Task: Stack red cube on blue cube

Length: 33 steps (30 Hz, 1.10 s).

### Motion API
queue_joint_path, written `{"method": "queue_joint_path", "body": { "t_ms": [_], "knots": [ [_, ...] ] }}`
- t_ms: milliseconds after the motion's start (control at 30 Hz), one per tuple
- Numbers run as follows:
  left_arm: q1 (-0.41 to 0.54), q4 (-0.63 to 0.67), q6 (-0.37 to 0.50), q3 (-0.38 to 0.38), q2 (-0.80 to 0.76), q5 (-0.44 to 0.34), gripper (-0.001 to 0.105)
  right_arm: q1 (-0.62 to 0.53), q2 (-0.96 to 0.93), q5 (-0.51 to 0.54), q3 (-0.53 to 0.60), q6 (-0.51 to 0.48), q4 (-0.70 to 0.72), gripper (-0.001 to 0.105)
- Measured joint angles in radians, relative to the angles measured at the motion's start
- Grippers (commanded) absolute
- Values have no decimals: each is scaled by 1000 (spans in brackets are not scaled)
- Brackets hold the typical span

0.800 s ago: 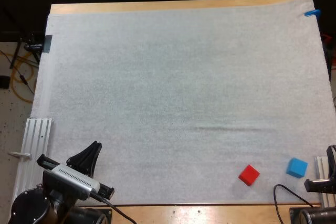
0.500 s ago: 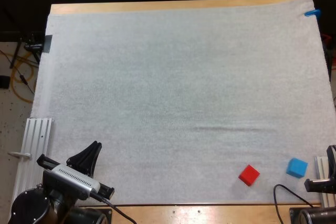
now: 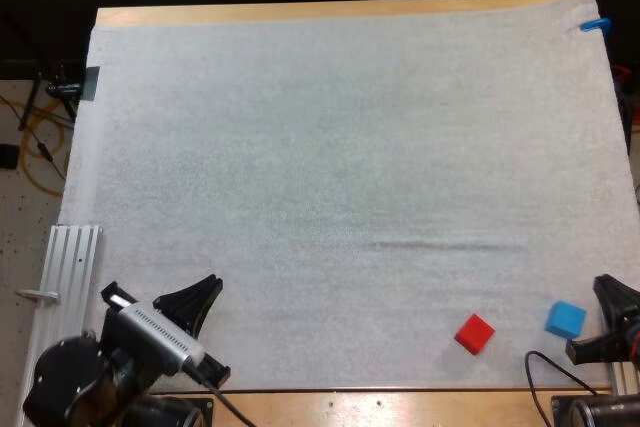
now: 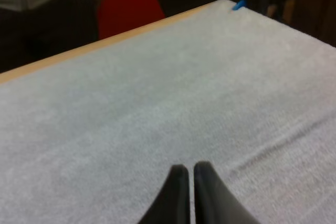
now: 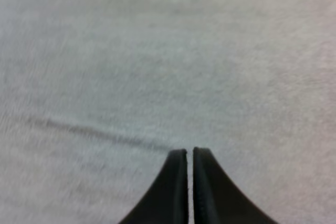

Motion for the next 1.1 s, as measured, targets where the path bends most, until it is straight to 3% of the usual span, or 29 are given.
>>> {"method": "queue_joint_path", "body": {
  "t_ms": [267, 433, 667, 800, 967, 1033, 1100],
  "knots": [
    [0, 137, 143, -14, 112, 26, 0, 17, 188, -119, -63, -72, 69, 0],
    [0, 177, 170, -39, 167, 107, 0, 71, 265, -158, -65, -137, 86, 0],
    [-39, 210, 191, -40, 207, 162, 0, 219, 363, -166, -65, -160, 146, 0],
    [-86, 212, 191, -40, 209, 244, 0, 331, 406, -164, -65, -160, 145, 0],
    [-114, 215, 191, -40, 209, 256, 0, 452, 449, -89, -65, -131, 145, 0],
    [-114, 215, 191, -40, 209, 257, 0, 486, 466, -67, -65, -115, 145, 2],
    [-114, 215, 191, -40, 209, 257, 0, 529, 496, -57, -65, -87, 145, 17]
  ]
}}
